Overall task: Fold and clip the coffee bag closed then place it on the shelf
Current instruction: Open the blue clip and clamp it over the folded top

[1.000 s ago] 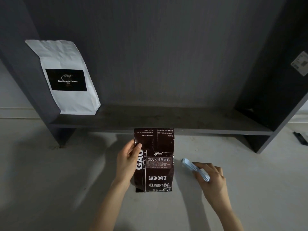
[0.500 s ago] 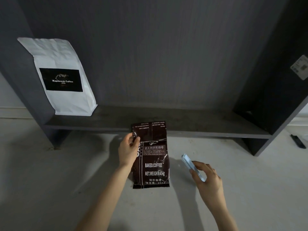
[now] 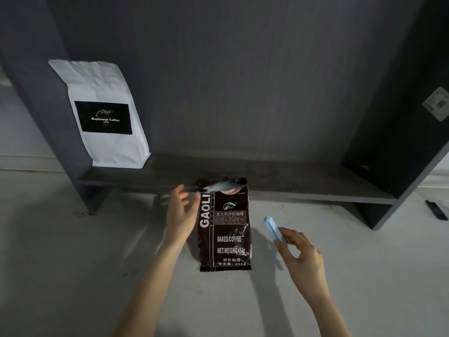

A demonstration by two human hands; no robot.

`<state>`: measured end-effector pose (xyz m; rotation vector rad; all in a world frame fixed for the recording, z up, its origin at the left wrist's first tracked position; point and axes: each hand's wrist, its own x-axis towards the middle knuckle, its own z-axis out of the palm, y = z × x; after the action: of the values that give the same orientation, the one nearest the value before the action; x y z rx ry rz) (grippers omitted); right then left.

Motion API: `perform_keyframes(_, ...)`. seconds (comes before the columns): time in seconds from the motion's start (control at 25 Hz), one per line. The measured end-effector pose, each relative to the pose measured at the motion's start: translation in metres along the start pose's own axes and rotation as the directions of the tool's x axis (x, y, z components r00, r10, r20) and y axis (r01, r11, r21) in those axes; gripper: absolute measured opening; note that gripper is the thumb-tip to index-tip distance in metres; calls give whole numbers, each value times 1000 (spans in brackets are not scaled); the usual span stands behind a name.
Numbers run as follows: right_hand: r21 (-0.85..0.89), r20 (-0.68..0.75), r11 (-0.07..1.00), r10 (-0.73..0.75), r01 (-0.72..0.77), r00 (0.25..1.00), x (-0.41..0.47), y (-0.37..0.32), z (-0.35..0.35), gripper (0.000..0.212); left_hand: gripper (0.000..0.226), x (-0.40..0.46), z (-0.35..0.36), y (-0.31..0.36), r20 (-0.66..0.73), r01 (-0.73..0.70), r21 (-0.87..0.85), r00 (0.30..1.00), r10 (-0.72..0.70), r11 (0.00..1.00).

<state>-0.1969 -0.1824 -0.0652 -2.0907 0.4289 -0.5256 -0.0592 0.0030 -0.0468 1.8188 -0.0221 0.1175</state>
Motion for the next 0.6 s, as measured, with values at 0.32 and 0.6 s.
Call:
perform_keyframes(0.32,99,157,988,-133,119,979,-15,-31,11,21,30,-74,1,16,309,-256,-54,915,260,965)
perform_keyframes(0.6,179,273,976,-169,123,947,-27,-46,11,38,17,-86,0,23,315,-63,-328,933,172,943)
